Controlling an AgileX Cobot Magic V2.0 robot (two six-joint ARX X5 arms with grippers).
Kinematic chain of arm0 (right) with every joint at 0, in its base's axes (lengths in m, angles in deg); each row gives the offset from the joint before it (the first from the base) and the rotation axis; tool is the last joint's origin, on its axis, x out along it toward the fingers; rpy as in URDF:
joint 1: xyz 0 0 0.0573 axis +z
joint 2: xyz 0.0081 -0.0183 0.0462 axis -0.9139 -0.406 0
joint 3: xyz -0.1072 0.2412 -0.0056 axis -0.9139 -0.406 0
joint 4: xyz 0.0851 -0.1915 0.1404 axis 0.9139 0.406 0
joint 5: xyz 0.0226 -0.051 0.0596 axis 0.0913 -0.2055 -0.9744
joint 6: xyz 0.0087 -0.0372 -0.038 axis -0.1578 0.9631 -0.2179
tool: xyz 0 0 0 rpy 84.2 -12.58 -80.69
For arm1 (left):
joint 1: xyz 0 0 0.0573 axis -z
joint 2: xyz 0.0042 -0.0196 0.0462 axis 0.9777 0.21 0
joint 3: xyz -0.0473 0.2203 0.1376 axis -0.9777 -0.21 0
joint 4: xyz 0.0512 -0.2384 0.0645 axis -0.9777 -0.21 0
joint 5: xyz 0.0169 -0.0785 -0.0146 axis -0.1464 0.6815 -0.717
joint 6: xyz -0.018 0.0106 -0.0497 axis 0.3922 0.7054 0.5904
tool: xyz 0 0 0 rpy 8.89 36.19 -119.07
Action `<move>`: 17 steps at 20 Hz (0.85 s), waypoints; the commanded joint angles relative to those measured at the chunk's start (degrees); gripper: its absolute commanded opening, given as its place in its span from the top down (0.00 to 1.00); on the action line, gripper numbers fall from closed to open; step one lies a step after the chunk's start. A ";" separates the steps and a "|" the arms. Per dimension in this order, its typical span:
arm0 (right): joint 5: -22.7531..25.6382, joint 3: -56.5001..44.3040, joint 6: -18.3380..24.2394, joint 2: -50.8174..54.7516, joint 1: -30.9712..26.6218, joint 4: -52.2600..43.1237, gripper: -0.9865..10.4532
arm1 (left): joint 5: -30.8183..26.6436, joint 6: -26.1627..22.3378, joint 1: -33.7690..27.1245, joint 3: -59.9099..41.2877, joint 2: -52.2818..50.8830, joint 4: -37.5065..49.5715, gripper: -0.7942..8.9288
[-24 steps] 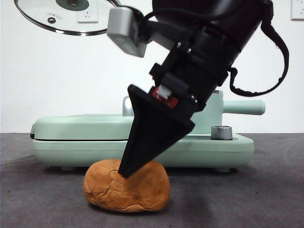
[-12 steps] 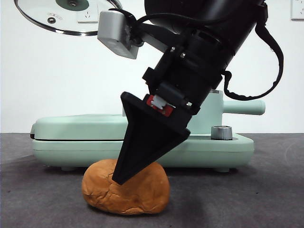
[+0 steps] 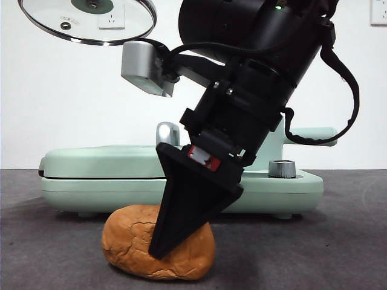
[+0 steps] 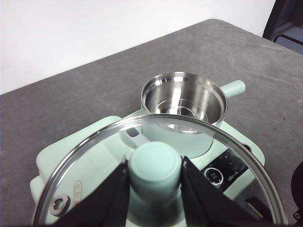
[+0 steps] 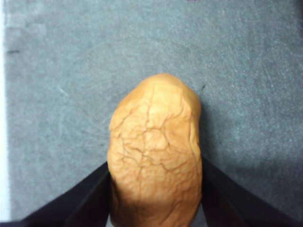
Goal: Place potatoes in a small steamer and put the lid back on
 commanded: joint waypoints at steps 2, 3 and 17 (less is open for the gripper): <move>-0.22 1.18 -3.56 0.57 0.79 2.56 0.75 | 0.11 -0.39 0.15 0.81 -0.11 1.84 0.91; -0.22 1.18 -4.70 1.75 0.79 3.82 0.75 | 0.11 -0.39 0.15 0.81 -0.11 1.86 0.91; 10.78 26.27 -21.73 17.49 -12.48 40.57 0.75 | 0.09 -0.37 0.15 0.81 -0.09 1.86 0.91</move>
